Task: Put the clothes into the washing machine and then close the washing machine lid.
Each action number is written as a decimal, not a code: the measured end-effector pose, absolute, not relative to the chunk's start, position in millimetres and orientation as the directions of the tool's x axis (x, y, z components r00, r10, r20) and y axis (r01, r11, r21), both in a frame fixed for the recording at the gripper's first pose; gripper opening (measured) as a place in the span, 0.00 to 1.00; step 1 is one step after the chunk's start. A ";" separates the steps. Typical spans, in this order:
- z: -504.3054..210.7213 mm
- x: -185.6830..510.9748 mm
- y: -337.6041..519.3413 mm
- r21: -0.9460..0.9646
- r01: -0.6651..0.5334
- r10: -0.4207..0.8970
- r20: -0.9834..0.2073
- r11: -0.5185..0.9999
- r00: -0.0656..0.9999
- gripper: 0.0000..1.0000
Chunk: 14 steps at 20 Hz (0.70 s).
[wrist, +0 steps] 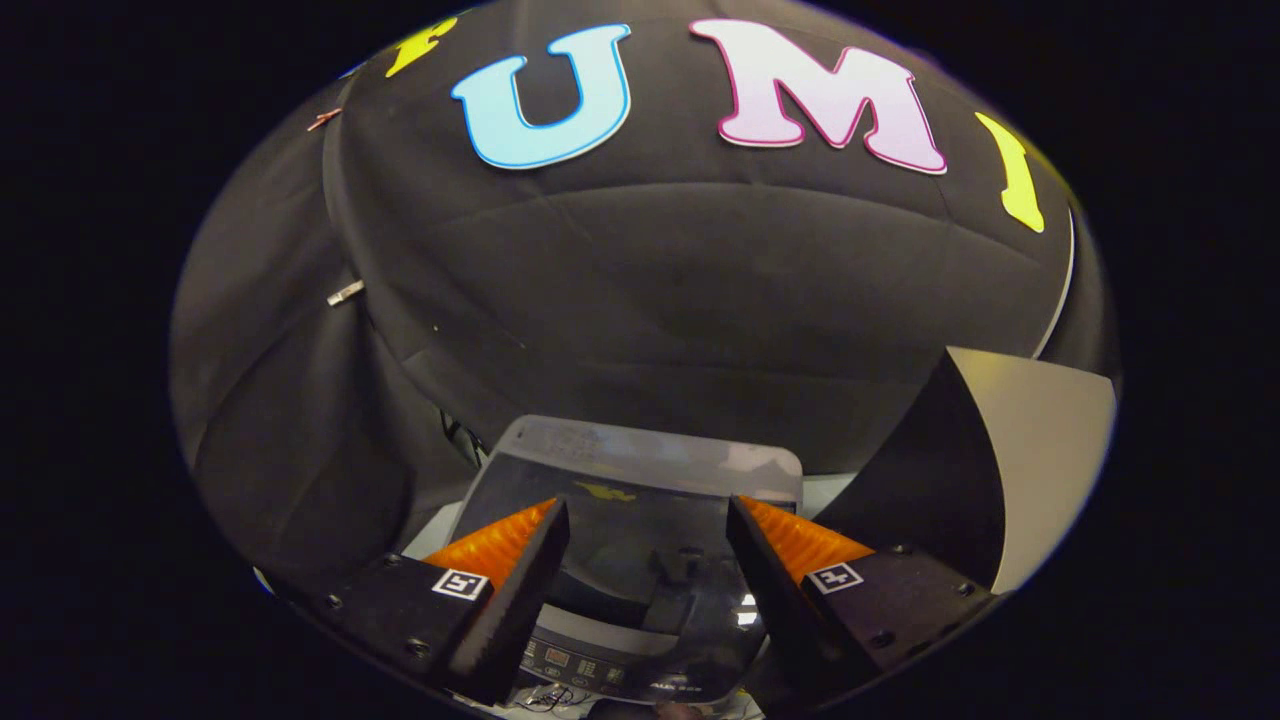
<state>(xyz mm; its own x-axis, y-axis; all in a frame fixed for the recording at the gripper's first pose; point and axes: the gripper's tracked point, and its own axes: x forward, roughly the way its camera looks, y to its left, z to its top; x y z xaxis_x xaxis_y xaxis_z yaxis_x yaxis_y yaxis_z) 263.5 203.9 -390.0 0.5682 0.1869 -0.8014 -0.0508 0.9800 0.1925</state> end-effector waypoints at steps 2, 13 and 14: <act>-365.6 267.1 208.0 0.196 -0.079 0.202 -0.753 0.977 0.626 0.99; -185.0 218.0 151.3 0.162 -0.157 0.211 -0.411 0.974 0.887 0.99; -174.4 211.6 140.5 0.149 -0.153 0.200 -0.389 0.977 0.899 0.99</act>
<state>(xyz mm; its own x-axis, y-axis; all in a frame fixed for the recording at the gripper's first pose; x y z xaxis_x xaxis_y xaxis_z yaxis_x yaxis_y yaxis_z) 211.6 140.5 -174.4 0.8992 0.1998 -0.3893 -0.1527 0.9770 0.1489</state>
